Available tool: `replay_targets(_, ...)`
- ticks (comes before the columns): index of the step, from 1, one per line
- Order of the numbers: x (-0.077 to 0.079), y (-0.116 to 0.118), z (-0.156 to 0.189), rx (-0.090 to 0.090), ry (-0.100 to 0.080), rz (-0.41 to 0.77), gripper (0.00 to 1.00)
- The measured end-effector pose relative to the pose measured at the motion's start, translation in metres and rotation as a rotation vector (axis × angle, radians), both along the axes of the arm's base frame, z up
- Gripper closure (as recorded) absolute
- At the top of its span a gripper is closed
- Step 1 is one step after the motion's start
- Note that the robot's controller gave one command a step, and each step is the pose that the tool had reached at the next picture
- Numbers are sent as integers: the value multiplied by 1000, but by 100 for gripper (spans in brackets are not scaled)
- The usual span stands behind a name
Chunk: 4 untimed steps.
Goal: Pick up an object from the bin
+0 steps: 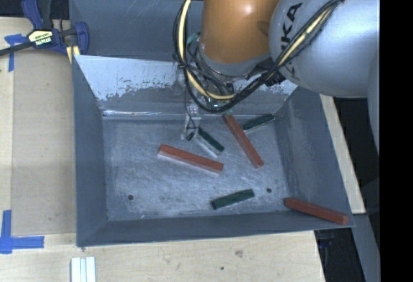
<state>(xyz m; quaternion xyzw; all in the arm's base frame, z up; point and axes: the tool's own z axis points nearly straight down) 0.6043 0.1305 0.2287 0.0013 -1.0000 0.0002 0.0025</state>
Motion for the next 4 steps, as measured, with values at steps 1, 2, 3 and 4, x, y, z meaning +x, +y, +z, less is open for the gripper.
replay_targets(1, -48, -34, -129, -1, 1, 148, 0)
replay_targets(2, -45, -33, -124, 1, -7, 146, 100)
replay_targets(3, -1, -39, -76, 1, -17, 159, 100)
replay_targets(4, -4, -39, -80, 1, -8, 158, 0)
